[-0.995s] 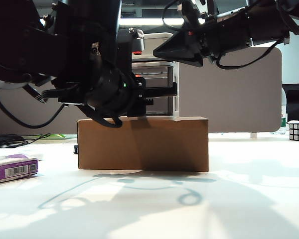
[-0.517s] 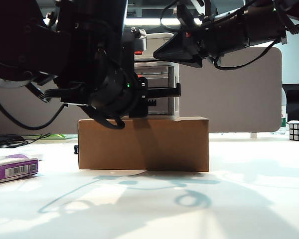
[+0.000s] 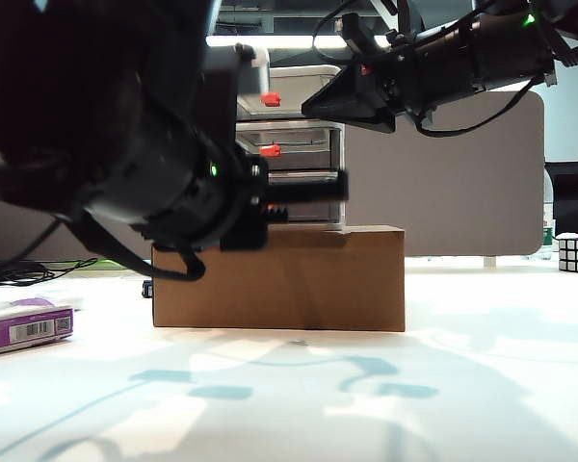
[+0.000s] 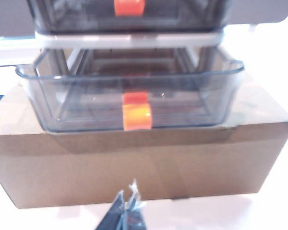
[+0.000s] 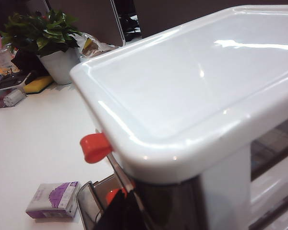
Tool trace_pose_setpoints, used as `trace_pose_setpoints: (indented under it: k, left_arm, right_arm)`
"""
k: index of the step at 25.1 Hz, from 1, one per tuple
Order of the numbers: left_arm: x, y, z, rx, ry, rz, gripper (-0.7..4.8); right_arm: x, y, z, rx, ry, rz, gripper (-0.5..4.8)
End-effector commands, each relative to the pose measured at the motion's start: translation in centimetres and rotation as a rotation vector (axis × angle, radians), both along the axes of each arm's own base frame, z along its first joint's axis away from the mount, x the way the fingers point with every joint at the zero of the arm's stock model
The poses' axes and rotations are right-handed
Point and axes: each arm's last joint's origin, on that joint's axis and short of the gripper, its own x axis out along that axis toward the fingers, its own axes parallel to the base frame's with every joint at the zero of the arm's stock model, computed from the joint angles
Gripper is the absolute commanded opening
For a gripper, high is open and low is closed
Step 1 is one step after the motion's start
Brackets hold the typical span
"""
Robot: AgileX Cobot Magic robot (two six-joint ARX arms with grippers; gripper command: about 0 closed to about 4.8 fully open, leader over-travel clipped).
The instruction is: Open the third layer of the drawer on the table, pick up a pack of napkins on the table and put it in, and finally close the drawer.
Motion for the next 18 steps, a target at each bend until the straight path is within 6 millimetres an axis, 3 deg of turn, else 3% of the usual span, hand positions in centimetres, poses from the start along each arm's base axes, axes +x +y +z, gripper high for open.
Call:
trace_pose_setpoints:
  k: [1, 3, 7, 13, 18]
  left_arm:
    - [-0.4, -0.1, 0.3, -0.026, -0.012, 0.001, -0.06]
    - [-0.2, -0.1, 0.4, -0.038, -0.010, -0.013, 0.00]
    - [0.8, 0.2, 0.6, -0.064, -0.010, 0.012, 1.36]
    - [3.2, 1.0, 1.1, -0.100, 0.005, -0.053, 1.57]
    - [3.8, 0.7, 1.7, -0.118, -0.004, -0.070, 1.57]
  right_arm:
    - [0.1, 0.0, 0.3, 0.008, -0.020, -0.011, -0.06]
    - [0.1, 0.0, 0.3, 0.008, -0.019, -0.011, -0.06]
    - [0.1, -0.1, 0.3, 0.005, -0.013, -0.010, -0.06]
    - [0.1, -0.1, 0.2, 0.002, -0.008, -0.011, -0.06]
    - [0.1, -0.1, 0.2, 0.002, -0.008, -0.011, -0.06]
